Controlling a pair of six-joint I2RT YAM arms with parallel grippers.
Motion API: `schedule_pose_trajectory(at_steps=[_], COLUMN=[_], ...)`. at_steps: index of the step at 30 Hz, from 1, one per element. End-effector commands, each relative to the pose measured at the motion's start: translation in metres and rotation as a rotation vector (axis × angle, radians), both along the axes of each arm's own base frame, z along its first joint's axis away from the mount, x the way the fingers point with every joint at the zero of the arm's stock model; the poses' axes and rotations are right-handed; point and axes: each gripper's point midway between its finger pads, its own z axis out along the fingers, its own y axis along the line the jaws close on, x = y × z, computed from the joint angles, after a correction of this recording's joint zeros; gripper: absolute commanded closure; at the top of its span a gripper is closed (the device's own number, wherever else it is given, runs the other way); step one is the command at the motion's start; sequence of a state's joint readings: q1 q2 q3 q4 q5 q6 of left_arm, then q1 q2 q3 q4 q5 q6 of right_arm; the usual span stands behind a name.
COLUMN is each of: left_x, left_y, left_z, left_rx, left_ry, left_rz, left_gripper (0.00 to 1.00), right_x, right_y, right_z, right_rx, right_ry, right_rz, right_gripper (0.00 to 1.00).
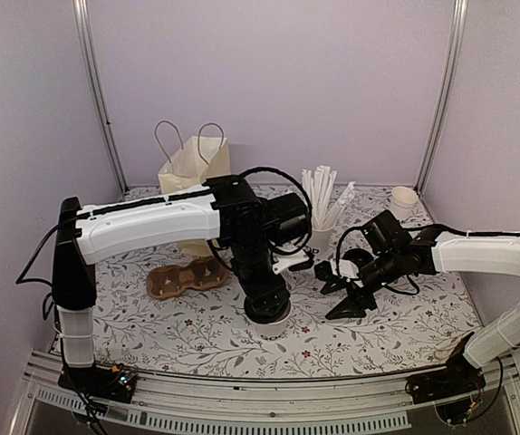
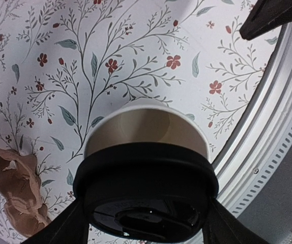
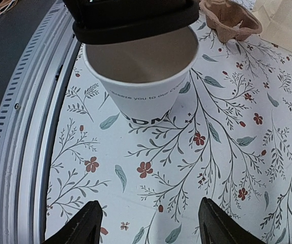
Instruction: Pack the takeout coffee
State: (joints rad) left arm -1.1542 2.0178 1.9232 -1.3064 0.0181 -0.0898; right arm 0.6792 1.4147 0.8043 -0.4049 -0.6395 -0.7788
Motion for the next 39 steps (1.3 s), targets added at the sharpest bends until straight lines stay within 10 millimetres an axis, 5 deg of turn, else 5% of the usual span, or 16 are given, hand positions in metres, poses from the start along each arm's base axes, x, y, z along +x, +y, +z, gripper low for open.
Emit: schedule_pose_trajectory(at_steps=[1, 7, 28, 39], left_x=[-0.009, -0.004, -0.003, 0.001], left_y=[0.006, -0.003, -0.021, -0.007], left_z=[0.002, 0.011, -0.008, 0.023], left_rx=[0.015, -0.019, -0.035, -0.051], left_ry=[0.008, -0.012, 0.022, -0.041], left_rz=[-0.014, -0.017, -0.048, -0.017], left_gripper=[0.27, 0.27, 0.24, 0.24], right_x=[-0.002, -0.002, -0.004, -0.005], right_y=[0.000, 0.000, 0.000, 0.000], right_z=[-0.001, -0.001, -0.002, -0.001], right_rx=[0.005, 0.006, 0.003, 0.007], right_ry=[0.020, 0.022, 0.025, 0.029], right_rz=[0.005, 0.006, 0.014, 0.017], right_gripper=[0.32, 0.32, 0.32, 0.32])
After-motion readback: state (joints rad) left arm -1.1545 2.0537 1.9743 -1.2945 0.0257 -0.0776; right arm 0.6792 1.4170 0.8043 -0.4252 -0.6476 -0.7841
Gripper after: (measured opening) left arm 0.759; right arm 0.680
